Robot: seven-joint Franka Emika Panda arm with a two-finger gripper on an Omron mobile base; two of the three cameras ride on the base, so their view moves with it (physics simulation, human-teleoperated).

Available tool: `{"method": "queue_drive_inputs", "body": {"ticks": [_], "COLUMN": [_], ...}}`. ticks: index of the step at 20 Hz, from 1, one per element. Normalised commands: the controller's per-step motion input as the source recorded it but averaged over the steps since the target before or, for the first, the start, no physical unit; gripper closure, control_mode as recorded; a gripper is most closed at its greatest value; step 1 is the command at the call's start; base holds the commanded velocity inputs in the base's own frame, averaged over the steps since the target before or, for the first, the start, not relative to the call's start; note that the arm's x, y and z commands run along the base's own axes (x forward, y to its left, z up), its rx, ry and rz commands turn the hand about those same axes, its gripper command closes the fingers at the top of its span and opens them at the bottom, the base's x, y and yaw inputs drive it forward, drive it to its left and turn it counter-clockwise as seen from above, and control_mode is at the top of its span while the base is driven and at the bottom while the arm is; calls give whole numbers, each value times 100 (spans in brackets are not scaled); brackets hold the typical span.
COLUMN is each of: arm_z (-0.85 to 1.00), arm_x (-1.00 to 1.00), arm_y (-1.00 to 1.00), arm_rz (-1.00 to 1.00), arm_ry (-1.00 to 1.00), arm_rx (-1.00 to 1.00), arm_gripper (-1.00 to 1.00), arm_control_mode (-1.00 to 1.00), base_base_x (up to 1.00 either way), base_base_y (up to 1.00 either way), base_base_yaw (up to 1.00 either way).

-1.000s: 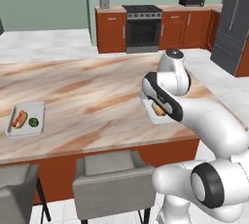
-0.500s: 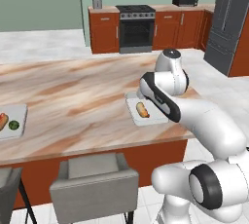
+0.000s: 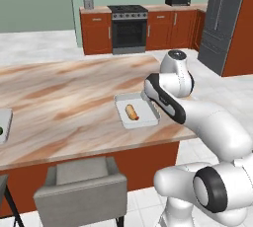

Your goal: Place one cooked food and one vegetable from the large plate to each tupperware container.

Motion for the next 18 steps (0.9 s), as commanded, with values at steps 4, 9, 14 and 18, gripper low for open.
{"method": "queue_drive_inputs", "body": {"ticks": [4, 9, 14, 18], "arm_z": [0, -17, -59, -64], "arm_x": [0, 48, 94, 90], "arm_y": [0, 0, -23, -2], "arm_rz": [0, 15, 9, 0], "arm_ry": [0, 1, 4, 4], "arm_rx": [0, 0, 0, 0], "arm_gripper": [100, 100, 100, 100], "arm_control_mode": [100, -100, -100, -100], "base_base_x": [86, 28, 0, 0], "base_base_y": [0, -1, 0, 0], "base_base_yaw": [6, 11, 0, 0]}}
